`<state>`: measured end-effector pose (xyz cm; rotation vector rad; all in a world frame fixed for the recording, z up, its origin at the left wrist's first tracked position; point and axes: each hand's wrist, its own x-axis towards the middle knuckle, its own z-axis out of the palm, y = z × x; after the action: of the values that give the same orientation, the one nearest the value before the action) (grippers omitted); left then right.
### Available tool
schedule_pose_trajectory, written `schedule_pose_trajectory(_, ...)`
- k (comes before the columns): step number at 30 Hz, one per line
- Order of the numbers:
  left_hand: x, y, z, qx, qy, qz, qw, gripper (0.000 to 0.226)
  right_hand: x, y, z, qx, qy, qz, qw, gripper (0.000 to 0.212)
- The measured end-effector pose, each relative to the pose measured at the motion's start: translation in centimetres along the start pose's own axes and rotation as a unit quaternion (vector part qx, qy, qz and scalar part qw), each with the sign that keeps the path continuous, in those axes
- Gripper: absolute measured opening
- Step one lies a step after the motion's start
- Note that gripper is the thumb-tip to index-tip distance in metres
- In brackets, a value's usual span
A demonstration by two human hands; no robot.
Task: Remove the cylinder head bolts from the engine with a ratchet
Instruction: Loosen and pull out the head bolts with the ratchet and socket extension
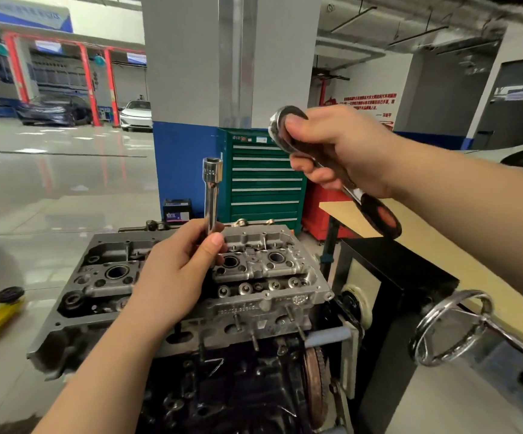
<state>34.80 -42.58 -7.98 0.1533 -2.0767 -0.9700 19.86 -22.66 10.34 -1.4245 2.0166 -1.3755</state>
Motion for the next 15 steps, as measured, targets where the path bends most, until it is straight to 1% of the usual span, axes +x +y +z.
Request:
schedule_pose_trajectory(3,0.0,0.1,-0.1,-0.001,-0.003,0.002,1.0,0.02,0.7,-2.9,2.2,-0.041,-0.06,0.015,0.997,0.034)
schedule_pose_trajectory(7,-0.2,0.0,-0.2,-0.015,-0.002,-0.002,1.0,0.024,1.7,-4.6,3.6,-0.091,-0.138,0.101,0.981,0.058)
schedule_pose_trajectory(12,0.0,-0.2,-0.3,-0.013,-0.008,0.002,1.0,0.028,2.6,-5.0,3.8,-0.109,-0.2,0.134,0.964,0.064)
schedule_pose_trajectory(15,0.0,-0.3,-0.3,-0.038,-0.013,0.003,0.999,0.031,3.2,-5.1,3.6,-0.097,-0.22,0.136,0.961,0.064)
